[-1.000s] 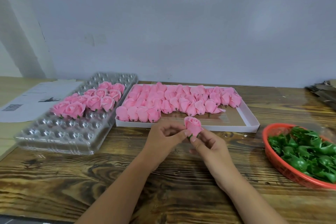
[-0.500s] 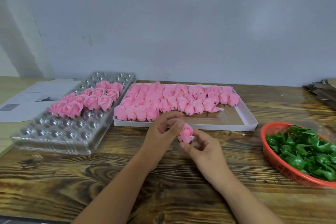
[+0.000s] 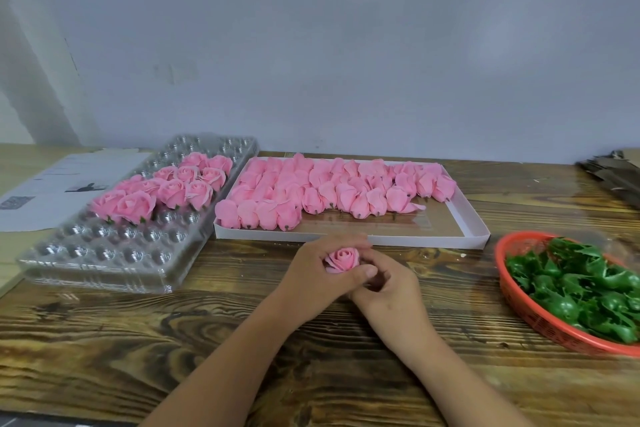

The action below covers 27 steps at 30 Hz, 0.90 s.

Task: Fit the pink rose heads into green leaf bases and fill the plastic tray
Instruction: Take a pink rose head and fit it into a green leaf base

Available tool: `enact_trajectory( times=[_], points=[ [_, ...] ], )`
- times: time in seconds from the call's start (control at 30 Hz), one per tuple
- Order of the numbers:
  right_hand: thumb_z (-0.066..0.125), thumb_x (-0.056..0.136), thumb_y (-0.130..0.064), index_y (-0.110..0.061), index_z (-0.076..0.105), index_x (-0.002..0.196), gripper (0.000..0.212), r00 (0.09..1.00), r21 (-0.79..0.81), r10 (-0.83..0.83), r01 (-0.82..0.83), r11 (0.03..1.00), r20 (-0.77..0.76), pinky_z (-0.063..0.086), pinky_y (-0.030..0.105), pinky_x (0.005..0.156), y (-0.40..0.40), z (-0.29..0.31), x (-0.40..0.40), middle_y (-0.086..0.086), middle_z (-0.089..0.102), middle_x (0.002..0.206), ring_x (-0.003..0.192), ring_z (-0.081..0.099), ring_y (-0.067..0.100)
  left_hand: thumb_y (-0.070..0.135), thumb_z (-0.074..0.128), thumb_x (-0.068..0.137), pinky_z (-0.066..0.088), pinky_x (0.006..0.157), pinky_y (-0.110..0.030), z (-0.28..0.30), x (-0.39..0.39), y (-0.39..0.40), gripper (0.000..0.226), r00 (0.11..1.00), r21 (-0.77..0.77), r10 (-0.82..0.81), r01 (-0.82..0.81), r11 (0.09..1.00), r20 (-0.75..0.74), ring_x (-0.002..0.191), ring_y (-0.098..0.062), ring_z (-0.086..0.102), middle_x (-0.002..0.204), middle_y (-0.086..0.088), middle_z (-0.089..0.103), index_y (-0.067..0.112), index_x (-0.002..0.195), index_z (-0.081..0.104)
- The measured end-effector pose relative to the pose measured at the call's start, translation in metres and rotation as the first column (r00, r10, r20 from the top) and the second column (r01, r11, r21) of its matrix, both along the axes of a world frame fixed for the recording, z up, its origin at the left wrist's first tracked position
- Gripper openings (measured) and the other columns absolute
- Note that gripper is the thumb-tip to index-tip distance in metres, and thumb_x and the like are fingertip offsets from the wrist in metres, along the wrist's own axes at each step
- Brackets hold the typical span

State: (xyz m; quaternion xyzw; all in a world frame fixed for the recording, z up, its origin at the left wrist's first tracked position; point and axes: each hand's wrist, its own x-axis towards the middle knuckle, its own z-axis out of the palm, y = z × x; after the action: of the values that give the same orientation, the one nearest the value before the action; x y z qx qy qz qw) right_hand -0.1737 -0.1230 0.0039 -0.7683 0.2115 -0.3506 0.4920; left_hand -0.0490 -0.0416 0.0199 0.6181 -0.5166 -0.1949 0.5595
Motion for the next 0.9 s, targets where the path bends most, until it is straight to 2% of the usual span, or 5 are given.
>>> enact_trajectory(
  times=[0.2,0.37,0.6,0.77,0.9],
  points=[
    [0.072,0.082,-0.006,-0.027,0.072,0.108,0.033,0.998,0.042,-0.041,0.039,0.998,0.044,0.054,0.018,0.078,0.0,0.003,-0.001,-0.014,0.076,0.095,0.089,0.071,0.004,0.053,0.083,0.069,0.05,0.097,-0.016,0.002,0.0,0.001,0.08,0.995,0.063,-0.028,0.034,0.997,-0.093,0.122,0.001,0.058,0.131,0.025,0.061,0.051,0.141,0.047],
    [0.085,0.073,-0.015,-0.04,0.068,0.094,0.037,0.995,0.007,-0.054,0.054,0.999,-0.081,0.054,0.017,0.073,0.005,0.004,0.0,-0.021,0.072,0.088,0.08,0.068,0.005,0.06,0.062,0.083,0.046,0.095,-0.01,0.012,-0.001,0.003,0.033,0.988,-0.083,0.03,-0.043,0.996,-0.15,0.125,0.005,0.056,0.13,0.026,0.065,0.053,0.114,0.07],
    [0.08,0.077,-0.013,-0.045,0.062,0.088,0.039,0.99,-0.166,-0.078,0.057,0.984,-0.118,0.045,0.005,0.065,0.013,0.006,0.0,-0.017,0.069,0.084,0.084,0.062,-0.001,0.032,0.07,0.091,0.055,0.092,-0.021,0.004,-0.006,0.0,0.015,0.995,0.017,0.028,-0.027,0.999,-0.091,0.113,0.007,0.063,0.133,0.018,0.065,0.037,0.104,0.076],
    [0.078,0.078,-0.016,-0.045,0.061,0.087,0.035,0.988,-0.15,-0.105,0.088,0.985,-0.112,0.049,0.01,0.07,0.011,0.006,-0.001,-0.023,0.069,0.082,0.086,0.063,-0.007,0.026,0.076,0.09,0.034,0.102,-0.003,0.001,-0.005,0.0,0.033,0.995,0.076,0.046,-0.053,0.996,0.087,0.125,0.013,0.05,0.128,0.034,0.06,0.049,0.113,0.069],
    [0.076,0.077,-0.006,-0.042,0.065,0.088,0.039,0.994,-0.077,-0.103,0.101,0.992,-0.025,0.049,0.009,0.069,0.008,0.004,-0.002,-0.024,0.07,0.087,0.083,0.066,-0.003,0.032,0.081,0.086,0.038,0.1,-0.004,-0.002,-0.005,-0.001,0.051,0.996,0.123,0.034,-0.043,0.991,0.078,0.122,0.012,0.053,0.124,0.037,0.06,0.06,0.12,0.057]
  ],
)
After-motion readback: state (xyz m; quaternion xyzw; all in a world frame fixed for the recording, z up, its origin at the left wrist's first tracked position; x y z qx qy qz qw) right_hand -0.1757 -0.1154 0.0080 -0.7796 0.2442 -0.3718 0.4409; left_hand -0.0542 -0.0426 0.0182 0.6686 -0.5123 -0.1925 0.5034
